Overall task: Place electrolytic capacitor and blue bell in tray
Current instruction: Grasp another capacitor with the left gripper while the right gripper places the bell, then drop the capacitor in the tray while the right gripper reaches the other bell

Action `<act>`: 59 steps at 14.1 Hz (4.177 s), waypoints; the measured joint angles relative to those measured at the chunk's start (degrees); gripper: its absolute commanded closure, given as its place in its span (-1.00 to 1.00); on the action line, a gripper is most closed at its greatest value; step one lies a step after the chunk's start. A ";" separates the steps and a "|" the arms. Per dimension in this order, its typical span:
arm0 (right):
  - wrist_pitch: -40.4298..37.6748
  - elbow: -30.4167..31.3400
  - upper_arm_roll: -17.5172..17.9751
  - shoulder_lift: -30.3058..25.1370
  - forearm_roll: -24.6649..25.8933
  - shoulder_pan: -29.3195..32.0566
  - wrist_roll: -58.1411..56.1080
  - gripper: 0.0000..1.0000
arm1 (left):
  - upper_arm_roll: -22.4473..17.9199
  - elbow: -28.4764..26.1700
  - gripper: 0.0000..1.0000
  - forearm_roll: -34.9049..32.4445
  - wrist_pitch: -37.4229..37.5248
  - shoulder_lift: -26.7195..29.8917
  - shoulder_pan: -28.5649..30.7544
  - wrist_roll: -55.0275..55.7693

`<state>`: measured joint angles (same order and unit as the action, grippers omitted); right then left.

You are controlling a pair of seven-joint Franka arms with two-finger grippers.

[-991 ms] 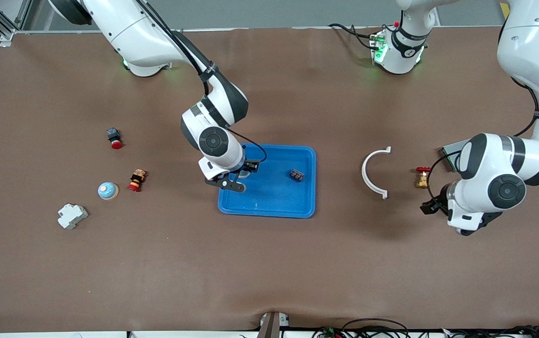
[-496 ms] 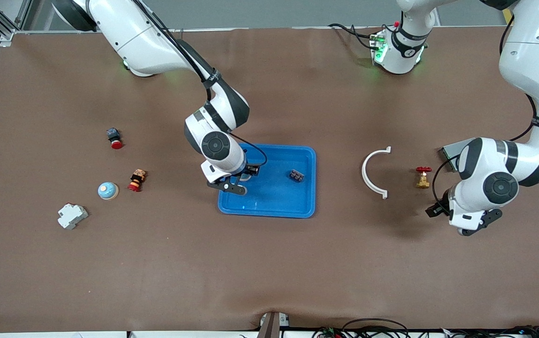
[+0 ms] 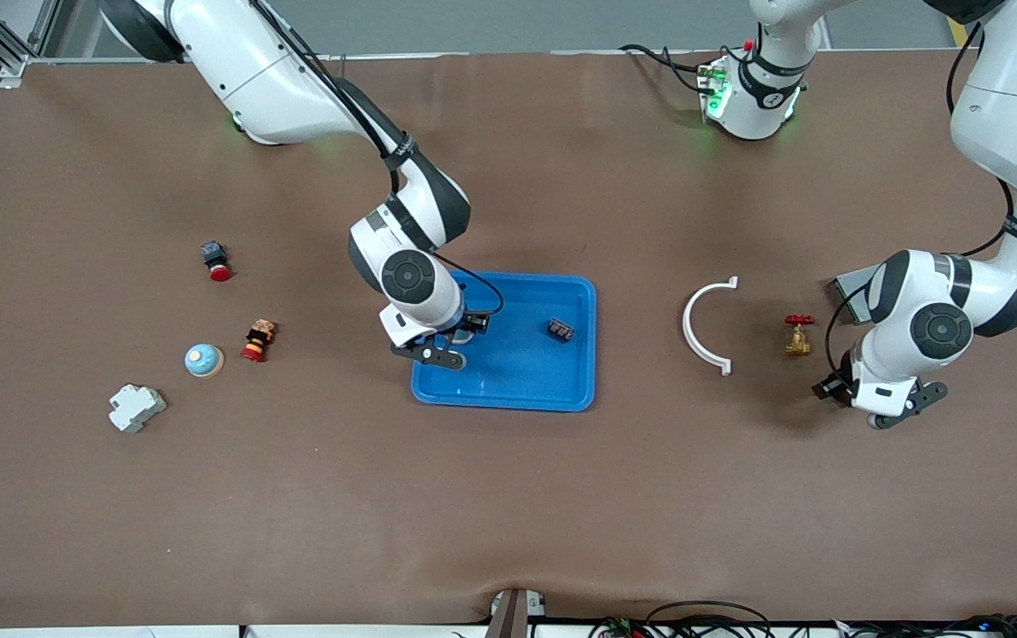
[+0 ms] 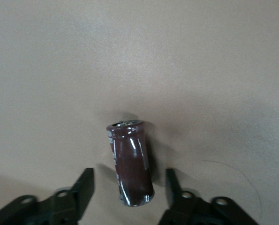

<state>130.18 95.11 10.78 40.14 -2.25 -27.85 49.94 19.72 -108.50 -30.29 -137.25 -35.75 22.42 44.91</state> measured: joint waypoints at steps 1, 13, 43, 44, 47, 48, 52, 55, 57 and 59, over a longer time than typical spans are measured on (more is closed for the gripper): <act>0.05 0.00 0.00 0.14 0.00 -0.01 0.00 0.37 | 0.07 0.00 0.85 0.00 0.00 0.00 -0.03 0.00; -13.03 -3.26 0.23 -4.94 0.00 -0.26 1.41 -1.00 | 6.87 3.62 1.00 2.44 8.08 2.28 -0.29 3.02; -0.10 21.05 -1.36 -24.80 3.74 41.92 -83.05 -1.00 | 13.90 24.12 -0.88 4.81 4.58 -15.03 -33.31 74.01; 1.00 20.78 -1.36 -23.60 4.37 42.20 -83.47 -1.00 | 13.55 24.17 -1.00 4.81 4.53 -15.16 -33.36 74.00; 3.04 20.49 -1.33 -20.94 4.94 42.32 -84.02 -1.00 | 13.39 24.87 -1.00 4.81 4.32 -15.16 -33.69 73.51; 4.09 20.45 -1.32 -20.04 5.44 42.32 -84.14 -1.00 | 13.35 25.62 -1.00 4.81 4.27 -15.03 -33.65 73.51; 6.77 20.27 -1.34 -15.85 8.99 42.35 -84.17 -1.00 | 13.22 27.80 -1.00 4.79 5.20 -11.54 -30.85 70.38; 7.29 20.11 -1.45 -14.25 9.29 42.56 -84.19 -1.00 | 16.16 28.05 -1.00 4.79 10.83 -6.76 -25.00 59.65; 7.32 20.08 -1.51 -13.44 9.49 43.20 -84.34 -1.00 | 18.82 28.06 -1.00 4.79 16.11 -3.43 -20.22 50.57; 7.32 20.08 -1.53 -12.71 9.68 43.90 -85.00 -1.00 | 21.49 28.03 -1.00 5.08 21.00 -0.56 -15.58 41.49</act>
<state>137.50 115.19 9.24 27.43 7.43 16.05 -35.05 41.21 -80.47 -25.21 -116.25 -36.32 6.83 86.40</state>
